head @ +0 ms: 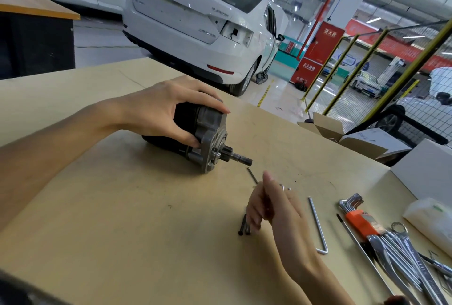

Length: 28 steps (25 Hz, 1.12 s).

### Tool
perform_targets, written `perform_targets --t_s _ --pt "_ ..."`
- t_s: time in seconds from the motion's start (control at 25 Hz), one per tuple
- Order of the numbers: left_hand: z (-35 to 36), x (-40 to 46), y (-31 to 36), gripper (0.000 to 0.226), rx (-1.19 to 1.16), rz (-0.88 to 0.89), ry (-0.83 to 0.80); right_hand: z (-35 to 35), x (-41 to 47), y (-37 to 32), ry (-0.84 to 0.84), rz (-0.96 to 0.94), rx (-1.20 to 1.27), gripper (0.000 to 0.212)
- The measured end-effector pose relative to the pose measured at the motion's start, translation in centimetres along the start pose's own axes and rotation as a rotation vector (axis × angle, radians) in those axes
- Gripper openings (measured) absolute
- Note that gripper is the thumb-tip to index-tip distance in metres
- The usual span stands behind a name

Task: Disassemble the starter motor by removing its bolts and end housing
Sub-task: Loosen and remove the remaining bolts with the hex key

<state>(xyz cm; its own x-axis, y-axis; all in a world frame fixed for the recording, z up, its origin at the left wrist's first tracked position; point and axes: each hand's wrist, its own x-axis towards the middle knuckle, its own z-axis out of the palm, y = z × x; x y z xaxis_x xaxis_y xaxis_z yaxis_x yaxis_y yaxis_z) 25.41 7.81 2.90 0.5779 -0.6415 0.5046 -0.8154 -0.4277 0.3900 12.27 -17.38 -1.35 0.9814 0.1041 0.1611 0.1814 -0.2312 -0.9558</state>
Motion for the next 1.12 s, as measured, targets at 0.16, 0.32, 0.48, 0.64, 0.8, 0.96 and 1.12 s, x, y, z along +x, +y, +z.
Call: perform_targets --t_s 0.16,0.32,0.48,0.64,0.8,0.96,1.12 --pt "0.0 0.0 -0.1 0.074 -0.026 -0.013 0.010 -1.0 -0.1 -0.6 0.029 0.038 -0.623 0.082" --pt "0.2 0.0 0.3 0.071 0.024 -0.003 0.040 -2.8 0.2 -1.3 0.123 -0.028 -1.363 0.067" --pt "0.1 -0.2 0.3 0.070 0.039 0.007 0.044 -3.3 0.7 -0.6 0.240 -0.210 -1.121 0.058" --pt "0.2 -0.2 0.2 0.071 0.039 0.000 0.044 -2.1 1.7 -0.7 0.258 -0.400 -0.781 0.054" --pt "0.2 -0.2 0.0 0.071 0.057 -0.002 0.048 -0.1 2.7 -0.7 0.138 -0.511 -0.918 0.034" --pt "0.3 -0.2 0.0 0.072 0.050 0.006 0.059 1.1 3.9 0.6 -0.044 -0.341 -1.116 0.035" --pt "0.3 -0.4 0.0 0.072 0.047 0.018 0.087 2.1 4.8 0.4 -0.005 -0.393 -1.052 0.030"
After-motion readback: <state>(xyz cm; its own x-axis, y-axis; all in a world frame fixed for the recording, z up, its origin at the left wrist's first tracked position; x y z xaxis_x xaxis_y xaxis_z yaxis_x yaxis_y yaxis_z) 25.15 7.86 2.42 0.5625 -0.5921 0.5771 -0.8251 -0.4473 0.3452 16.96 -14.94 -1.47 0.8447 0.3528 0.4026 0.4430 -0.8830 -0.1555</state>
